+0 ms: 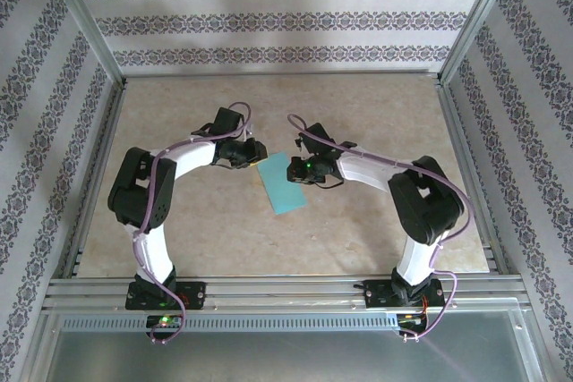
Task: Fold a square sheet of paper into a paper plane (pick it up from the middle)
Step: First fold in half a square sheet of paper at the center of the table.
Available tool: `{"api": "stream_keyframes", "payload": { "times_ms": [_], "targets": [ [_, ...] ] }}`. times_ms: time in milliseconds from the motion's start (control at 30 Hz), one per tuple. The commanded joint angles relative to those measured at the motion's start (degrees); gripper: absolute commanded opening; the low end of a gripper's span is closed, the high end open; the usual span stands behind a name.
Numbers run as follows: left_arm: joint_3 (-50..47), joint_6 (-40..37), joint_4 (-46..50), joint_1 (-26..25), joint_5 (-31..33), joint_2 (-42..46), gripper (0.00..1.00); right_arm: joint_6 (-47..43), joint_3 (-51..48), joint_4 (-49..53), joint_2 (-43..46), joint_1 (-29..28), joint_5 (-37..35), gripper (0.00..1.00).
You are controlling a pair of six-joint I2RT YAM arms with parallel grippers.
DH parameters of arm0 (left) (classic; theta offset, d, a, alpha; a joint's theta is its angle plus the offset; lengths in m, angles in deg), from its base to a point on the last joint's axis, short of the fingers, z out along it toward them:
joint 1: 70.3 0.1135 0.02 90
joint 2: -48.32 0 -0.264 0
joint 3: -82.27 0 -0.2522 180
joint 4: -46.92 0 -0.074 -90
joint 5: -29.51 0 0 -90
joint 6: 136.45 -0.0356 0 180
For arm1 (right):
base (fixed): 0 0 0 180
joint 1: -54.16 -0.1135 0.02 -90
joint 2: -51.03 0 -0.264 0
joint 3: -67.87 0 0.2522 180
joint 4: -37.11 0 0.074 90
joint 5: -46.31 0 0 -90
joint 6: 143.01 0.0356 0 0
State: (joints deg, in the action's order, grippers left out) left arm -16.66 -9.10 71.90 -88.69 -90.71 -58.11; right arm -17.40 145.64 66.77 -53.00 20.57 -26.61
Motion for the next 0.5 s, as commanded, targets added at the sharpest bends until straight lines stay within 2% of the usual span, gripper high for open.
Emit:
{"api": "stream_keyframes", "payload": {
  "times_ms": [0,300,467],
  "targets": [
    [-2.11,3.19,2.67,-0.03,6.28,5.81,0.29,-0.46,2.31,3.70,-2.73,-0.41,-3.05,0.15],
    [-9.33,10.21,-0.20,-3.12,8.25,11.45,0.33,7.73,1.79,7.36,-6.04,-1.82,-5.85,0.13],
    [-12.53,14.12,-3.51,-6.01,9.51,12.83,0.33,18.97,-4.33,6.86,-1.96,-3.28,-9.60,0.12]
  ]
}}
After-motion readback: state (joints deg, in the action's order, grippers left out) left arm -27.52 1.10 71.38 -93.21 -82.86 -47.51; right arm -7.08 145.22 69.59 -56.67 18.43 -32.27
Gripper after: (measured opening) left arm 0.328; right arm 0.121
